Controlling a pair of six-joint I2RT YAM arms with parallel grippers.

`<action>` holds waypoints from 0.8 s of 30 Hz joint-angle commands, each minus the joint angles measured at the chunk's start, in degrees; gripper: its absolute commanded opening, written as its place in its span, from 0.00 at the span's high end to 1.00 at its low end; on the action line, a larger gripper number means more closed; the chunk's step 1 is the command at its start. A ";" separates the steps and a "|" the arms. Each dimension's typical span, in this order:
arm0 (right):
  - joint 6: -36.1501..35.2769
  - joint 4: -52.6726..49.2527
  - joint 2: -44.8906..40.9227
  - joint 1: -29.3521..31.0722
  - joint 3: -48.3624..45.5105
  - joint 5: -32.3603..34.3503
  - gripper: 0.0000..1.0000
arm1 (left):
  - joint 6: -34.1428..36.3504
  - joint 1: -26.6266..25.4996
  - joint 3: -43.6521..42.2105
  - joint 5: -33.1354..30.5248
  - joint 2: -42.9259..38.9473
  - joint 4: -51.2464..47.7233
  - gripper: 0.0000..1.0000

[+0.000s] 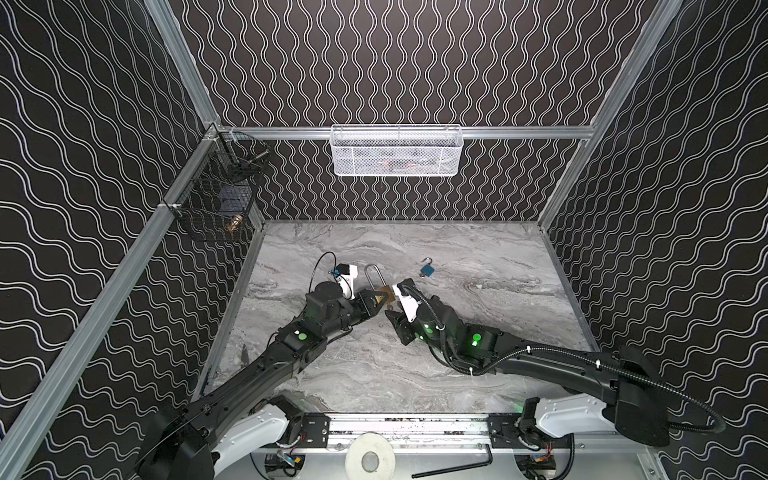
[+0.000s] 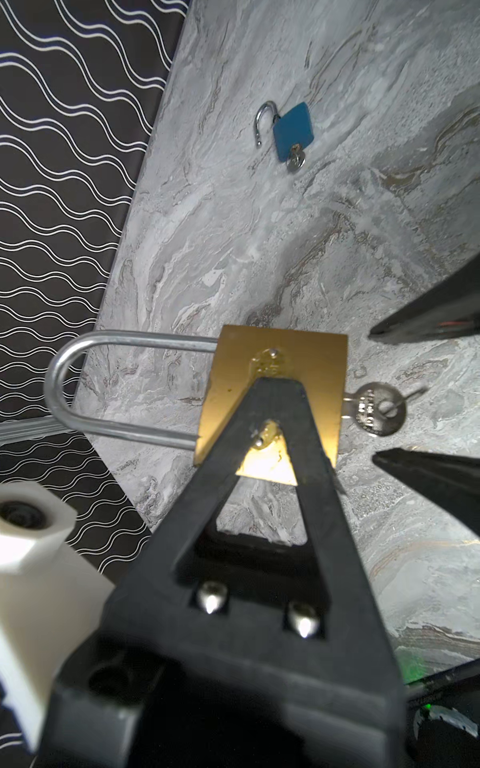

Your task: Unlock with the key

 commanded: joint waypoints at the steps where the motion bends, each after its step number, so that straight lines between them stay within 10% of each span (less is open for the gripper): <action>1: -0.77 -0.77 0.35 0.10 0.98 0.33 0.62 | 0.13 0.02 0.71 -0.05 -0.22 4.69 1.00; 24: -0.94 -0.43 0.99 0.10 1.83 -0.41 0.77 | 0.18 -0.04 0.46 0.16 -0.43 5.56 1.00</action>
